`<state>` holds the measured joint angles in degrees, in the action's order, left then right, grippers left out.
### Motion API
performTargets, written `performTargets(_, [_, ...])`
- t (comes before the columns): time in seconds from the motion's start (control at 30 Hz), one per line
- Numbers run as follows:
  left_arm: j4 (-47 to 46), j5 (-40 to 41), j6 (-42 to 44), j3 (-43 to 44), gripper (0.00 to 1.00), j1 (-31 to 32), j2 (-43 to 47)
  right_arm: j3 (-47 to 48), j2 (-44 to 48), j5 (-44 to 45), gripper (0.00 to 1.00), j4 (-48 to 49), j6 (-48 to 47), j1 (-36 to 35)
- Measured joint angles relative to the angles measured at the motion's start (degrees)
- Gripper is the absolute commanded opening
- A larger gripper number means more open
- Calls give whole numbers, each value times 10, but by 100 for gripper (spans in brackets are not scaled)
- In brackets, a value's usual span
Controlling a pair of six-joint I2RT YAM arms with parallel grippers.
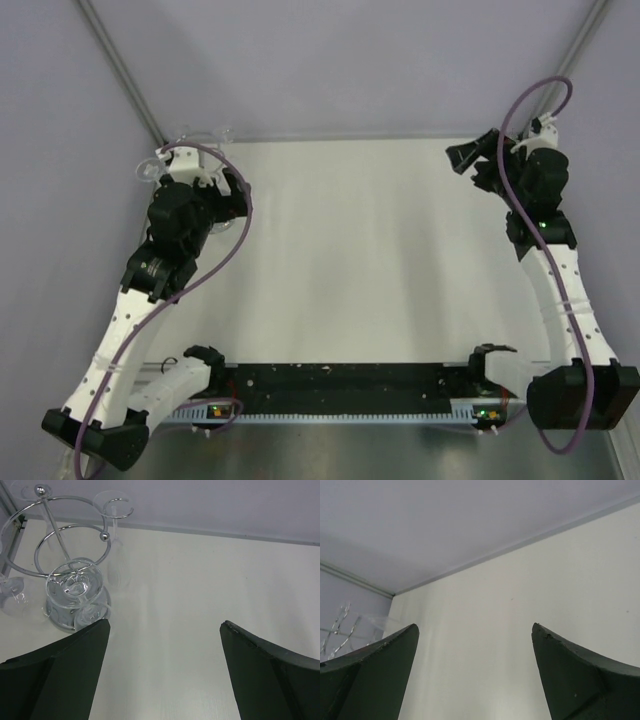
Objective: Take the wine glass off the wine glass rack
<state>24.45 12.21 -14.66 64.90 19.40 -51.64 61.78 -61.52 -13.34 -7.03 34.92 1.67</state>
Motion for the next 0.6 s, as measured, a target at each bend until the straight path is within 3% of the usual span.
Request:
performTargets(0.2, [7, 48, -5, 6, 98, 0, -5, 45, -29, 23, 99, -48, -39, -106])
performTargets(0.37, [24, 77, -19, 58, 97, -17, -59, 128, -74, 89, 99, -119, -84, -198])
performTargets(0.6, [19, 140, -8, 78, 97, -42, -97, 163, -130, 130, 99, -180, -99, -231])
